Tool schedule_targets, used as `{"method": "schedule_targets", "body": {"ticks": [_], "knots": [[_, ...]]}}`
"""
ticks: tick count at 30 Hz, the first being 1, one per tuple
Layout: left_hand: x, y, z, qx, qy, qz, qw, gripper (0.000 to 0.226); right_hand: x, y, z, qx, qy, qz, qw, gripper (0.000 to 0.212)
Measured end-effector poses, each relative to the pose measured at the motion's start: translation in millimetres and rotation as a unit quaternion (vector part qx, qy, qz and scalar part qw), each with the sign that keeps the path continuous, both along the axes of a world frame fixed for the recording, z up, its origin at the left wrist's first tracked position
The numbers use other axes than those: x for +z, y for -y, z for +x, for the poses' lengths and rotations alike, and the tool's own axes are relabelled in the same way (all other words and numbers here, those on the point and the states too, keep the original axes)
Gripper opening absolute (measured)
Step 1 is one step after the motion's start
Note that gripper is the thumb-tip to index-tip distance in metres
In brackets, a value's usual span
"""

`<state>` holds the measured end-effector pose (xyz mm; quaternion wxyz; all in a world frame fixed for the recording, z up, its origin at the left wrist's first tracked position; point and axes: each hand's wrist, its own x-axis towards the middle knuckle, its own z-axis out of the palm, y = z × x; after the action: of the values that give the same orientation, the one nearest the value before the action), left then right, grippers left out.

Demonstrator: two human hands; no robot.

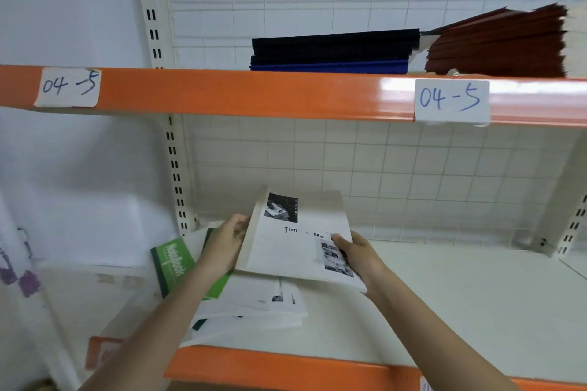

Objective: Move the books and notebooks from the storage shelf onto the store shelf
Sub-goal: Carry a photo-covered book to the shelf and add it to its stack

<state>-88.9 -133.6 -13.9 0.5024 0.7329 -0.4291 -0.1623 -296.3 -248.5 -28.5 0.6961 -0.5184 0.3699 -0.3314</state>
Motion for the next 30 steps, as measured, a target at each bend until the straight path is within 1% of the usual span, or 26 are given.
{"method": "schedule_targets", "body": {"ticks": [1,2,3,4,5,6,8,10,12,16,21,25,28,30], "knots": [[-4,5,-2,-0.001,0.119,0.056,0.991,0.029,-1,2,-8,-0.012,0.0,0.001,1.0,0.011],[-9,11,-2,0.005,0.228,0.11,0.967,0.042,-1,4,-15,-0.022,-0.004,0.001,1.0,0.012],[-12,15,-4,0.007,0.31,0.154,0.938,0.055,0,5,-22,-0.032,-0.008,0.001,0.999,0.013],[-15,20,-6,0.002,0.365,0.179,0.914,0.066,1,6,-30,-0.042,-0.011,0.0,0.999,0.013],[-16,24,-9,-0.005,0.39,0.194,0.9,0.074,2,7,-37,-0.052,-0.009,0.001,0.999,0.013],[-17,29,-13,-0.008,0.403,0.196,0.894,0.076,2,9,-45,-0.061,-0.007,0.001,0.998,0.012],[-18,41,-23,-0.01,0.413,0.194,0.89,0.07,5,12,-63,-0.075,-0.011,-0.004,0.997,0.014],[-17,53,-39,-0.014,0.42,0.186,0.888,0.058,7,16,-83,-0.086,-0.015,-0.01,0.996,0.016],[-14,64,-58,-0.032,0.419,0.183,0.889,0.049,9,19,-102,-0.098,-0.009,-0.008,0.995,0.012],[-12,84,-99,-0.061,0.418,0.197,0.885,0.054,9,28,-144,-0.126,-0.014,-0.018,0.992,0.01],[-20,104,-159,-0.101,0.388,0.203,0.894,0.052,6,39,-204,-0.151,-0.023,-0.025,0.988,0.007],[-27,123,-209,-0.121,0.372,0.204,0.898,0.057,-1,47,-259,-0.162,-0.025,-0.019,0.986,0.009],[-31,136,-253,-0.139,0.359,0.199,0.901,0.059,-5,56,-306,-0.166,-0.047,-0.025,0.985,0.016],[-32,147,-282,-0.15,0.352,0.193,0.904,0.059,-3,61,-337,-0.174,-0.051,-0.022,0.983,0.015]]}}
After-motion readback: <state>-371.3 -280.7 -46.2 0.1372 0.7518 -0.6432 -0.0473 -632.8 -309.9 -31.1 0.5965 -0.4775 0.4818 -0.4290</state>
